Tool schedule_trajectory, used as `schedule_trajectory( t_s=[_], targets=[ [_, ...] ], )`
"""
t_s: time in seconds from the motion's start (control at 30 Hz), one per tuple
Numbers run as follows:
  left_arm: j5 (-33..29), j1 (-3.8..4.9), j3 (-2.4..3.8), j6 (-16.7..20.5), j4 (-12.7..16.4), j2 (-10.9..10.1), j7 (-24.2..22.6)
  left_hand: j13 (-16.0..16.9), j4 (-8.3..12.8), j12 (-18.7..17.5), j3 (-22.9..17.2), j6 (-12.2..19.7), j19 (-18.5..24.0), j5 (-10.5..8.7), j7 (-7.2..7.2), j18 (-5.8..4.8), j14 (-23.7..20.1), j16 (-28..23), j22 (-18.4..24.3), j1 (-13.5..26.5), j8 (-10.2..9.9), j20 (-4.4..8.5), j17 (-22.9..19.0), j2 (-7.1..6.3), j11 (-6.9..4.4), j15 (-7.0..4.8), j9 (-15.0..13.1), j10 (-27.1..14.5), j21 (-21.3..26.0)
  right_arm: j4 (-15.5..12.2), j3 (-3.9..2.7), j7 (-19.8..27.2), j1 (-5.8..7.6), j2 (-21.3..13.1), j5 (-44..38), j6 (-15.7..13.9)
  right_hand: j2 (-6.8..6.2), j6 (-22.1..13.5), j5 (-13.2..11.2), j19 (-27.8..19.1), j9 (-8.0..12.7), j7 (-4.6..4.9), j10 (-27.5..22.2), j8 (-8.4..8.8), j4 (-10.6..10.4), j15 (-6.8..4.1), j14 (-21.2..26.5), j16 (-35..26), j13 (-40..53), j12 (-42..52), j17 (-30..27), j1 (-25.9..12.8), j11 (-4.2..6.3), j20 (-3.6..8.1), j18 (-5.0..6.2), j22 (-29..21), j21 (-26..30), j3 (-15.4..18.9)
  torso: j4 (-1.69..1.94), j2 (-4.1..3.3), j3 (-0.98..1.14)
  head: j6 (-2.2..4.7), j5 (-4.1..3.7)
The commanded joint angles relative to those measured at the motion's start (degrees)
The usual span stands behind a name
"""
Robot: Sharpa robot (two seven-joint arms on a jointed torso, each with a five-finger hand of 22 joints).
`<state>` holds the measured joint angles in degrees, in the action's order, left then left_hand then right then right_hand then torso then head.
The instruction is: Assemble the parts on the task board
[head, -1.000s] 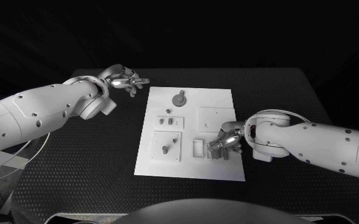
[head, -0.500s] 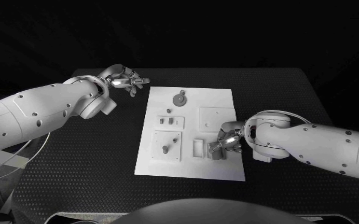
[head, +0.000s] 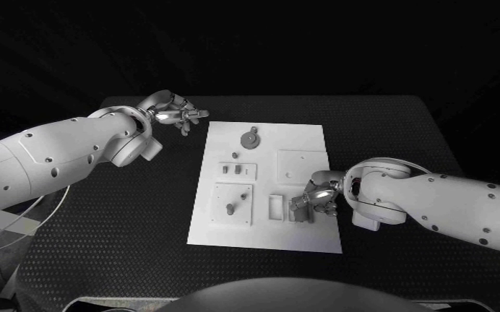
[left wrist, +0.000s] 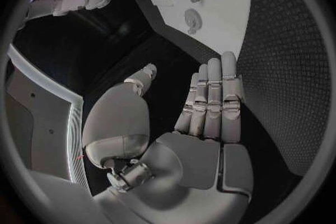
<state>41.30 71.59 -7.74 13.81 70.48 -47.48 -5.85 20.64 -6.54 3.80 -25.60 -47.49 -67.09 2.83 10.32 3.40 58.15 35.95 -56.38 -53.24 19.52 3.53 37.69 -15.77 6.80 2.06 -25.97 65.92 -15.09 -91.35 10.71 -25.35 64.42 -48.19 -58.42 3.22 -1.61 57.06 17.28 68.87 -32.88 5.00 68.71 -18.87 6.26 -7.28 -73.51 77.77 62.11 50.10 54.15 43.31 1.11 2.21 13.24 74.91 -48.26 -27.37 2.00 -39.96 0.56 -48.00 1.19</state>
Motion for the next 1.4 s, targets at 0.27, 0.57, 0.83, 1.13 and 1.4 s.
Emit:
schedule_trajectory(
  t_s=[0.27, 0.57, 0.83, 1.13, 1.4],
  targets=[
    [-0.4, 0.05, 0.02, -0.6, 0.1, 0.0, -0.3, 0.2, -10.2, 0.2, 8.0, 0.5, -0.4, 0.02, 0.06, 3.70, 0.9, -1.5, -0.7, -8.8, 0.3, 0.01, 1.6, 0.72, -0.10, -0.06, -0.2, 0.0, 0.9, -1.1, -0.15, 1.4, 1.19, 0.2, 6.9, -1.9, 0.25, 0.5, 0.3, 0.0, -0.2, -0.09, 0.0, -0.07, 5.1, -0.31, -0.2, -0.5, -0.2, 0.1, -0.1, -1.2, 0.40, -0.36, 1.76, 0.9, 0.2, -5.1, 0.00, 0.00, 0.00, 0.18, 0.19],
    [-0.4, 0.05, 0.01, -0.7, 0.1, 0.1, -0.2, 0.1, -10.3, 0.2, 8.6, 0.5, -0.4, 0.02, 0.06, 3.70, 0.9, -1.7, -0.7, -9.0, 0.3, 0.01, 1.7, 0.98, -0.10, -0.06, -0.2, 0.0, 1.0, -1.7, -0.20, 1.0, 1.67, 1.2, 7.7, -1.5, 0.19, 0.6, 0.3, 0.2, -0.2, -0.13, 0.1, -0.02, 5.0, -0.36, -0.3, -0.5, -0.3, 0.2, -0.1, -1.8, 0.44, -0.32, 1.76, 0.9, 0.2, -5.2, -0.03, 0.00, -0.01, 0.31, 0.20],
    [-0.4, 0.05, 0.00, -0.7, 0.2, 0.1, -0.2, 0.1, -10.3, 0.2, 8.7, 0.5, -0.4, 0.02, 0.06, 3.70, 0.9, -1.7, -0.7, -9.0, 0.3, 0.01, 1.7, 1.06, -0.10, -0.06, -0.1, 0.0, 1.0, -1.2, -0.20, -0.3, 1.66, 2.7, 6.3, -0.4, 0.53, 0.5, 0.3, 0.2, -0.3, -0.12, 0.0, 0.15, 4.6, -0.38, -0.3, -0.5, -0.4, 0.2, -0.1, -2.6, 0.44, -0.27, 1.76, 0.8, 0.3, -5.6, 0.00, 0.01, 0.01, 0.44, 0.29],
    [-0.4, 0.05, 0.00, -0.7, 0.3, 0.1, -0.2, 0.1, -10.3, 0.2, 8.8, 0.5, -0.4, 0.02, 0.06, 3.70, 0.9, -1.7, -0.7, -9.0, 0.3, 0.01, 1.7, 1.15, -0.10, -0.06, -0.1, 0.0, 1.1, -0.1, -0.18, -1.2, 1.65, 4.3, 4.9, -0.7, 0.24, 0.6, 0.3, 0.2, -0.3, -0.13, 0.0, 0.21, 4.5, -0.39, -0.3, -0.5, -0.5, 0.2, -0.1, -3.0, 0.44, -0.26, 1.76, 0.9, 0.3, -5.6, 0.02, -0.04, 0.03, 0.26, 0.50],
    [-0.4, 0.05, 0.00, -0.8, 0.3, 0.0, -0.1, 0.1, -10.3, 0.2, 8.9, 0.5, -0.4, 0.02, 0.05, 3.70, 0.9, -1.8, -0.7, -9.0, 0.3, 0.01, 1.8, 1.19, -0.10, -0.06, -0.1, 0.0, 1.1, 0.3, -0.18, -1.6, 1.61, 4.7, 4.6, -0.8, 0.16, 0.6, 0.3, 0.3, -0.3, -0.13, -0.1, 0.28, 4.2, -0.39, -0.3, -0.6, -0.6, 0.2, -0.1, -3.6, 0.45, -0.25, 1.76, 0.9, 0.3, -5.8, 0.00, -0.02, 0.01, 0.12, 0.53]
  ],
)
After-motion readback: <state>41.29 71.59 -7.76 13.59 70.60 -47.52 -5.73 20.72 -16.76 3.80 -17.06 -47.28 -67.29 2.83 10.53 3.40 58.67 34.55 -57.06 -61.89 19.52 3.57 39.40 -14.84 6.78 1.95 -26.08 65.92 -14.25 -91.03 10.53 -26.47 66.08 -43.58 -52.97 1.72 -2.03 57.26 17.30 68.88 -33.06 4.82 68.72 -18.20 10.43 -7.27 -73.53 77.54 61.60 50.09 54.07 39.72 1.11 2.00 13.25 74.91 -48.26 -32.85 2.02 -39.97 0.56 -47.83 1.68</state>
